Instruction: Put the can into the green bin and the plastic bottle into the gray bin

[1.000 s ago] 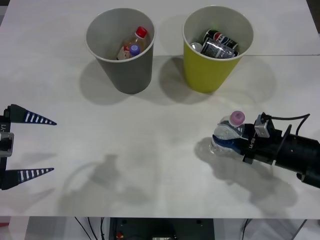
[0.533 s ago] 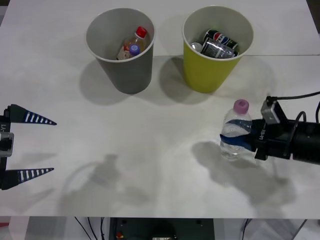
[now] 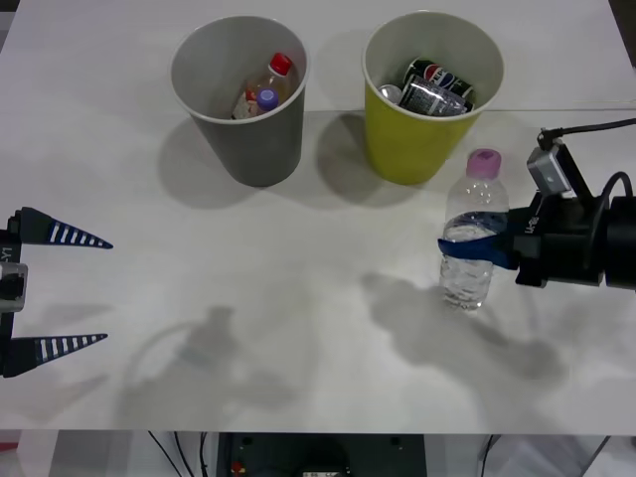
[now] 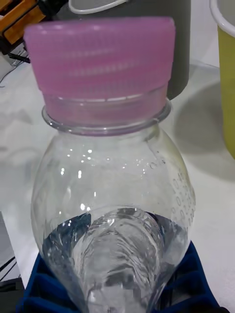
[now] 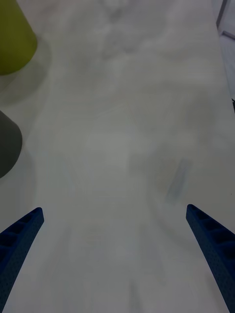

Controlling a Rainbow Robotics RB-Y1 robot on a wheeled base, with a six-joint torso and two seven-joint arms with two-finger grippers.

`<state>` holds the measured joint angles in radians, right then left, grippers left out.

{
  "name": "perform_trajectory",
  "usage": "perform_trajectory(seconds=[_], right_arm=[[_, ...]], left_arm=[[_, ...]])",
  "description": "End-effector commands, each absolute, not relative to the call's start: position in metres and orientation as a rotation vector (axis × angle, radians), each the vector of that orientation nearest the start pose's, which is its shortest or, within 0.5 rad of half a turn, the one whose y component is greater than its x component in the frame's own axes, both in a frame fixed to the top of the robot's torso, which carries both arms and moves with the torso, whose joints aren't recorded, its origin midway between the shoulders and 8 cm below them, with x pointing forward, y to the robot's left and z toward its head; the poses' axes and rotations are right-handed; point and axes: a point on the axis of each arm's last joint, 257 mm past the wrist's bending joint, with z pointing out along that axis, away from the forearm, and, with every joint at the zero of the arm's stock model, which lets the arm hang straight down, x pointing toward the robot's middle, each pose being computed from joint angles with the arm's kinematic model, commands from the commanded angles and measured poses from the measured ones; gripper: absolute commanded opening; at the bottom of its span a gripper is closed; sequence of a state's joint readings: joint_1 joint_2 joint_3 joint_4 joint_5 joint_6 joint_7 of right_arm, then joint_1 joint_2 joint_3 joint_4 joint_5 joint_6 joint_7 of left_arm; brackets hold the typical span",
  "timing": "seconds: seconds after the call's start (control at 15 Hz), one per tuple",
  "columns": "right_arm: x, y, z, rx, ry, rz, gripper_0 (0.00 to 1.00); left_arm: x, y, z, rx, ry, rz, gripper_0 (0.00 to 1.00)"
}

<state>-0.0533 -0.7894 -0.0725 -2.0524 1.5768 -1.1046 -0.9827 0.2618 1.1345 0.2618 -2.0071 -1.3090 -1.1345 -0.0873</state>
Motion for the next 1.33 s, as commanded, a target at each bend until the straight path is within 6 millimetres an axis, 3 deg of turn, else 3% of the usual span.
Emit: perform_trajectory(seconds=[0.07, 0.27, 0.67, 1.07, 1.33], right_arm=[[0.399, -0.151, -0.112, -0.903, 1.921, 0.71, 0.0], [0.4, -0.134, -0.086, -0.89, 1.941, 0.671, 0.0], [0.419, -0.099, -0.036, -1.058, 1.831, 0.58, 0.0], [0.462, -0.054, 0.015, -1.161, 1.767, 0.526, 0.0], [0.504, -0.013, 0.049, -1.114, 1.745, 0.574, 0.0]], left_arm=[[0.341, 0.286, -0.167, 1.762, 1.444, -0.118, 1.0], [0.341, 0.286, -0.167, 1.762, 1.444, -0.118, 1.0], [0.341, 0.286, -0.167, 1.762, 1.444, -0.118, 1.0], [0.341, 0.286, -0.167, 1.762, 1.444, -0.118, 1.0], [0.341, 0.286, -0.167, 1.762, 1.444, -0.118, 1.0]])
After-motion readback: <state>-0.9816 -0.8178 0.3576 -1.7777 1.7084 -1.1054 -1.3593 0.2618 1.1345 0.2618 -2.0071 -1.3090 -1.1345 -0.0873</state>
